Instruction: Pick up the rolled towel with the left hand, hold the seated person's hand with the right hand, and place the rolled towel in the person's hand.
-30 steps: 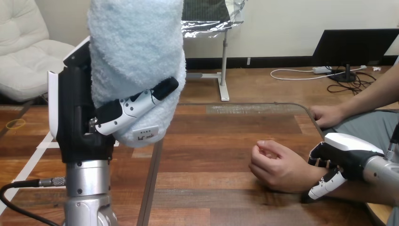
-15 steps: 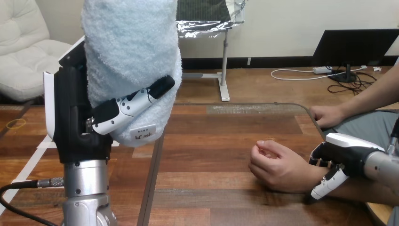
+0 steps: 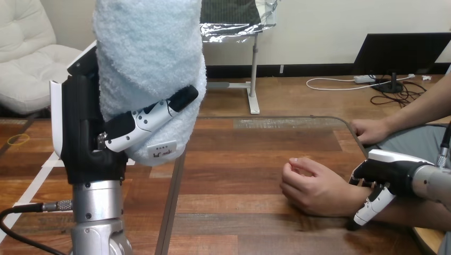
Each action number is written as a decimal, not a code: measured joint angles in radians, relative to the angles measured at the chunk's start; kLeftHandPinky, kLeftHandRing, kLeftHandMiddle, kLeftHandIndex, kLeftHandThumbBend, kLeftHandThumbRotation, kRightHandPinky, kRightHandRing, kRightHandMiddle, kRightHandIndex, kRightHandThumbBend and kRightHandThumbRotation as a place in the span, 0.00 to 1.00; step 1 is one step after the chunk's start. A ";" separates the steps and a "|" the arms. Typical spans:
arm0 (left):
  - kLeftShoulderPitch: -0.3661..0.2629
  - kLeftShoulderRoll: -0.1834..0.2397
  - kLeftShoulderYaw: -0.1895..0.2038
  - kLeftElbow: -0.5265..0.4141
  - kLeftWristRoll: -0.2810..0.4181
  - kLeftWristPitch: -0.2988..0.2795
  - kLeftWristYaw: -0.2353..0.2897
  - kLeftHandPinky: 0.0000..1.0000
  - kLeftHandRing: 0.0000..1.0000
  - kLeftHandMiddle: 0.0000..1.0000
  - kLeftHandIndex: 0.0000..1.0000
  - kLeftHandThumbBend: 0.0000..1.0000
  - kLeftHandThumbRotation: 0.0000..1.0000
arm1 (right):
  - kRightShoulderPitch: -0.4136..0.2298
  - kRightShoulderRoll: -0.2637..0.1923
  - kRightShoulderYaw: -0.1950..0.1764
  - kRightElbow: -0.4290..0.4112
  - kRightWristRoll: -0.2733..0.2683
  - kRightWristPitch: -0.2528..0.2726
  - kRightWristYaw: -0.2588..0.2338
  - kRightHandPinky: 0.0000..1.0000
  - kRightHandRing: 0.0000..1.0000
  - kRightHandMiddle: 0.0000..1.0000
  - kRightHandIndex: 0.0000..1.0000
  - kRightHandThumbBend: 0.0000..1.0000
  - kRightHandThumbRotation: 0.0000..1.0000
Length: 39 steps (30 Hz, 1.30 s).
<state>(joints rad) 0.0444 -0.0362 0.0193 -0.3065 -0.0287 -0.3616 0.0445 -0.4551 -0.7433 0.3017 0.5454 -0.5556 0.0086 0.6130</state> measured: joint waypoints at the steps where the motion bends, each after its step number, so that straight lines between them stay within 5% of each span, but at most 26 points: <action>1: 0.000 0.000 0.000 0.000 0.000 0.000 0.000 0.17 0.23 0.31 0.37 0.53 0.00 | 0.000 0.000 0.000 -0.002 -0.001 0.004 0.002 0.43 0.57 0.63 0.65 0.99 0.15; 12: 0.000 0.000 0.000 0.000 0.000 0.000 0.000 0.17 0.23 0.31 0.37 0.53 0.00 | -0.001 0.000 0.009 -0.017 -0.020 0.017 0.004 0.44 0.58 0.63 0.57 0.94 0.01; 28: 0.000 0.000 0.000 0.002 0.000 -0.001 0.000 0.17 0.23 0.31 0.37 0.54 0.00 | 0.000 0.000 0.011 -0.027 -0.023 0.019 0.004 0.57 0.69 0.68 0.45 0.91 0.00; 39: 0.000 -0.001 0.000 0.004 0.000 -0.001 0.000 0.17 0.23 0.31 0.37 0.55 0.00 | 0.003 0.000 0.011 -0.028 -0.022 0.014 -0.008 0.52 0.64 0.65 0.44 0.92 0.00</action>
<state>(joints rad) 0.0444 -0.0371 0.0189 -0.3023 -0.0288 -0.3624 0.0449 -0.4516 -0.7432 0.3126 0.5172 -0.5778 0.0225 0.6052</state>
